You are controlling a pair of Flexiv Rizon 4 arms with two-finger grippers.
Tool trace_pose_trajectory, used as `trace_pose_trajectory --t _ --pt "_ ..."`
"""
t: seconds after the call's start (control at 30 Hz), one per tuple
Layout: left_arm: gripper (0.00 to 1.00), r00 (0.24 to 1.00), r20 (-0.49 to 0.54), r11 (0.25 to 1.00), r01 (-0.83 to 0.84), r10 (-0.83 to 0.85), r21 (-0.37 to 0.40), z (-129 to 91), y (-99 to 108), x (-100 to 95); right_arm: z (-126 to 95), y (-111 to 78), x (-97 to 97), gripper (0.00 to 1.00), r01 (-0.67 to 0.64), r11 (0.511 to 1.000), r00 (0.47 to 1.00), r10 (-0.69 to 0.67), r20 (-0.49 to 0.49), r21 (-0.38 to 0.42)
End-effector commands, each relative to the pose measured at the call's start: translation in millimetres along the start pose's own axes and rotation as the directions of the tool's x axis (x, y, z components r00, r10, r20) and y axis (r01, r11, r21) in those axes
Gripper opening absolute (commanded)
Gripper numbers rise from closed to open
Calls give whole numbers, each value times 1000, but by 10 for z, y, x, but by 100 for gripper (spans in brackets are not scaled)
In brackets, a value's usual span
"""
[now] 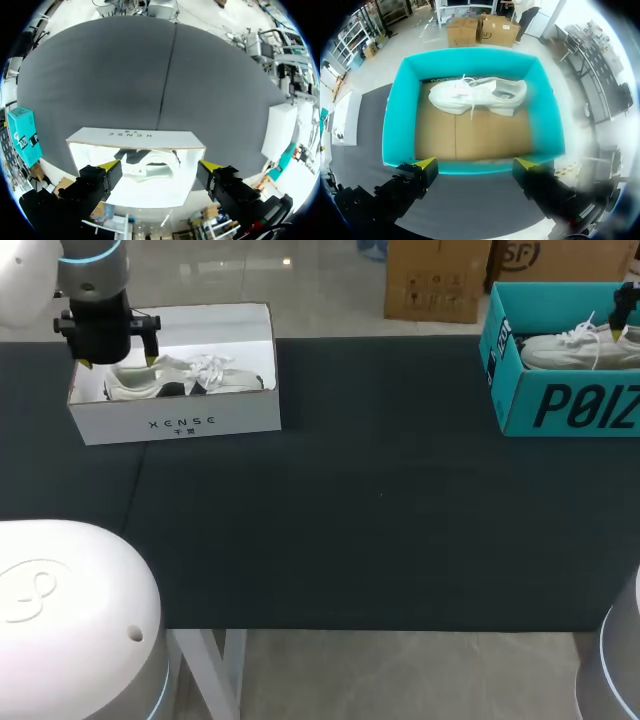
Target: Take the shoe out of the shoebox, open the shoe tongue, remove and reinsert the insole, then place the shoe into the shoebox
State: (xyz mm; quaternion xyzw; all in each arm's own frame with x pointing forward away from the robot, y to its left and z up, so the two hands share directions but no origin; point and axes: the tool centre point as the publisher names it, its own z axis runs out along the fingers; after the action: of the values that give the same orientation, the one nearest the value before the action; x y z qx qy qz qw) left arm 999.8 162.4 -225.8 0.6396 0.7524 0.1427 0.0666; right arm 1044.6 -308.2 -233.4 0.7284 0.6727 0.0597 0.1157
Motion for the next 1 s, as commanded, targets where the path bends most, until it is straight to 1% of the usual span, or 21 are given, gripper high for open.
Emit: trace_pose_trajectory --t 0.03,0.07,0.67,0.7,0.77,0.83,1.0 --pt "100 1000 -3 1000 0 0 0 0 2 -1 200 414 -62 100 0 994 1000 -1 6 113" --pt "100 1000 -3 1000 0 0 0 0 2 -1 175 419 -66 100 10 994 1000 -9 -1 105" --pt "100 1000 -3 1000 0 0 0 0 2 -1 175 419 -66 100 10 994 1000 -9 -1 105" --pt "100 1000 -3 1000 0 0 0 0 2 -1 185 455 -94 100 11 994 1000 -10 -4 106" --pt "100 1000 -3 1000 0 0 0 0 2 -1 200 512 -151 100 -7 995 1000 5 25 97" --pt "100 1000 -3 1000 0 0 0 0 2 -1 229 581 -213 100 -23 995 999 21 24 97" --pt "100 1000 -3 1000 0 0 0 0 2 -1 396 748 -349 100 -56 994 997 51 50 96"
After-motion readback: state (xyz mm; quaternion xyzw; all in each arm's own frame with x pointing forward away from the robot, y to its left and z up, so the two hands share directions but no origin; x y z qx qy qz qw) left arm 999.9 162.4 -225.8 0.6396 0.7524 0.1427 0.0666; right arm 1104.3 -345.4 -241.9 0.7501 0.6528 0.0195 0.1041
